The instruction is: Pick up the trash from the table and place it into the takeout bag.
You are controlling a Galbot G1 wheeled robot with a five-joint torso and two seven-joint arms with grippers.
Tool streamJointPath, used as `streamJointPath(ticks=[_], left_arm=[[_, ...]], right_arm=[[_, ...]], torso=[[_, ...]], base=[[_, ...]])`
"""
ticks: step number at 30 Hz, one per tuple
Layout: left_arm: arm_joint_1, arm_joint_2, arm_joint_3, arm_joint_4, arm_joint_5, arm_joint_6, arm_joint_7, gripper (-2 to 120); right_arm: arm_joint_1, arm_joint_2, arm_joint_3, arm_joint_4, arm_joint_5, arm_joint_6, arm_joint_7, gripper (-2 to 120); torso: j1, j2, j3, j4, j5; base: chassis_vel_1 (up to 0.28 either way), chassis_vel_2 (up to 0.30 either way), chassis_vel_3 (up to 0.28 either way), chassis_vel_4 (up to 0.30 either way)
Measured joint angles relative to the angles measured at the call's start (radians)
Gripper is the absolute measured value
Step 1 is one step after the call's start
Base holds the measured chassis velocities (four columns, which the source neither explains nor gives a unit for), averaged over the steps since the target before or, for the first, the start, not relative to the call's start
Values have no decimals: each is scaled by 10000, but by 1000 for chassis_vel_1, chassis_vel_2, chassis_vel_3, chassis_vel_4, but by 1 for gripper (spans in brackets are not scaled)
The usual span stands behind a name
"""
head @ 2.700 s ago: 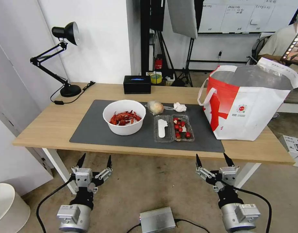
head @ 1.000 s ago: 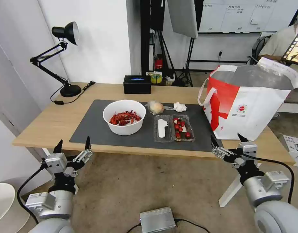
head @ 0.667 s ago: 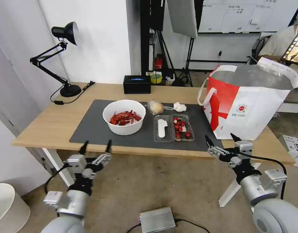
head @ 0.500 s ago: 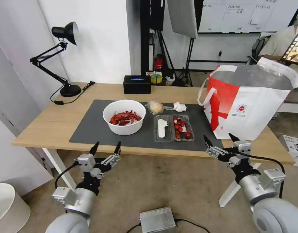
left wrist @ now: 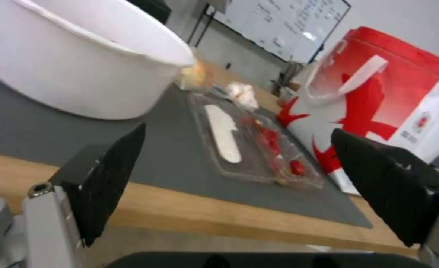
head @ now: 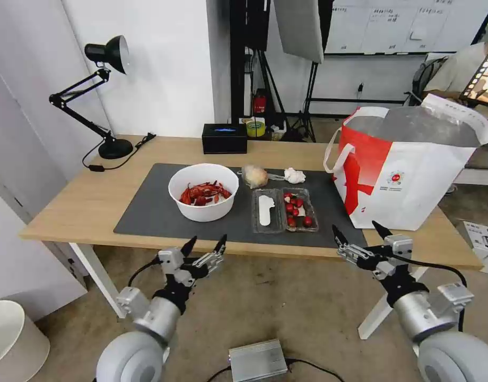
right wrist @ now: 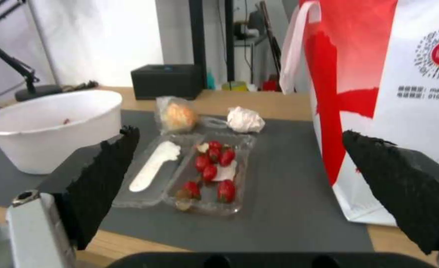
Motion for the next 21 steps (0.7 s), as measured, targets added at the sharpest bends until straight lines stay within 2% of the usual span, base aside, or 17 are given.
streamJointPath(ticks=[9, 12, 16, 21], left_arm=[[-1196, 127, 883, 220, -1588, 322, -592, 100], [-1690, -124, 1369, 244, -2032, 476, -988, 100], [-1950, -399, 1677, 231, -2405, 595, -1305, 100], [-2151, -633, 1985, 31, -3102, 758, -1757, 100]], right_arm=[[-183, 72, 682, -184, 81, 120, -17, 100], [-256, -6, 1466, -469, 313, 261, -35, 100], [-304, -85, 2019, -581, 595, 327, -49, 100], [-269, -18, 2082, -602, 638, 332, -35, 100]], torso=[[0, 0, 0, 0, 1], [-1, 0, 0, 0, 2], [-1, 0, 0, -1, 2], [-1, 0, 0, 0, 3]], base=[[0, 0, 0, 0], [0, 0, 0, 0], [0, 0, 0, 0], [0, 0, 0, 0]])
